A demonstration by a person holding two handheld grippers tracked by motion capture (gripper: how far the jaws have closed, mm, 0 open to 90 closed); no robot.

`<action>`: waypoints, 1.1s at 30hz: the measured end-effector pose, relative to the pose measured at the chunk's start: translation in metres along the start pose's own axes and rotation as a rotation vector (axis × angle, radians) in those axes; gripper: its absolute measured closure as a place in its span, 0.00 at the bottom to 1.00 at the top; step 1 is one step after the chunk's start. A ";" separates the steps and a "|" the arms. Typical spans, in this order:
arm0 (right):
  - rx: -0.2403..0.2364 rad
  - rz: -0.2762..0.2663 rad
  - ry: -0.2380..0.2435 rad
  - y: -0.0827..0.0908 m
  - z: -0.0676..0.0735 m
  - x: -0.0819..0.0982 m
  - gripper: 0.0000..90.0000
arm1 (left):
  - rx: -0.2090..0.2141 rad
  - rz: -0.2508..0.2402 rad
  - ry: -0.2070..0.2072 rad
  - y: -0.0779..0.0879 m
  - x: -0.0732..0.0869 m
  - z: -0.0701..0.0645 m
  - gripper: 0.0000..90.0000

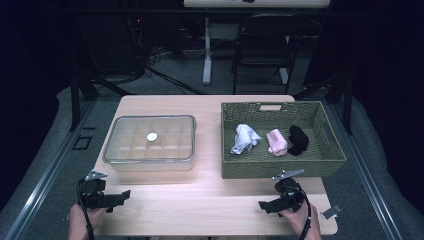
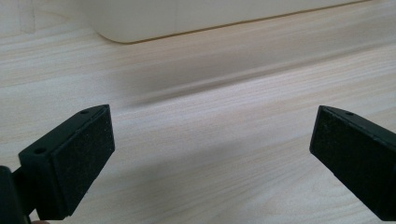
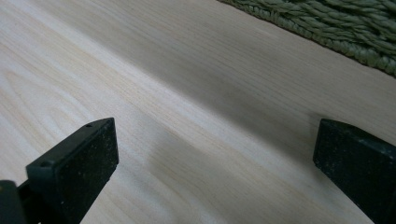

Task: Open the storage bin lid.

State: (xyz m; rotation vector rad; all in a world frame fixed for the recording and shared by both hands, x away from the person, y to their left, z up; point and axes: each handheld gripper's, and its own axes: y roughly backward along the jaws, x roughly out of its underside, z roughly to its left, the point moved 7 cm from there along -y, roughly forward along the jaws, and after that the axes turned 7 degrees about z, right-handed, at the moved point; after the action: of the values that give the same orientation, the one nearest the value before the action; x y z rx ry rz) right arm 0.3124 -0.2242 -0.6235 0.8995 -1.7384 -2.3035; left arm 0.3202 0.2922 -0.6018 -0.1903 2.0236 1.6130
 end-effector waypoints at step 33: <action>-0.105 -0.024 0.160 -0.011 0.073 -0.047 0.00 | 0.062 0.059 -0.013 0.009 0.015 0.000 0.00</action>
State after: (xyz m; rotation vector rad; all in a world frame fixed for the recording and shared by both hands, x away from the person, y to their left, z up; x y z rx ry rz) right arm 0.3162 -0.1393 -0.6034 1.0573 -1.5359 -2.2444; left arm 0.3039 0.2982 -0.6017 -0.0979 2.0840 1.5803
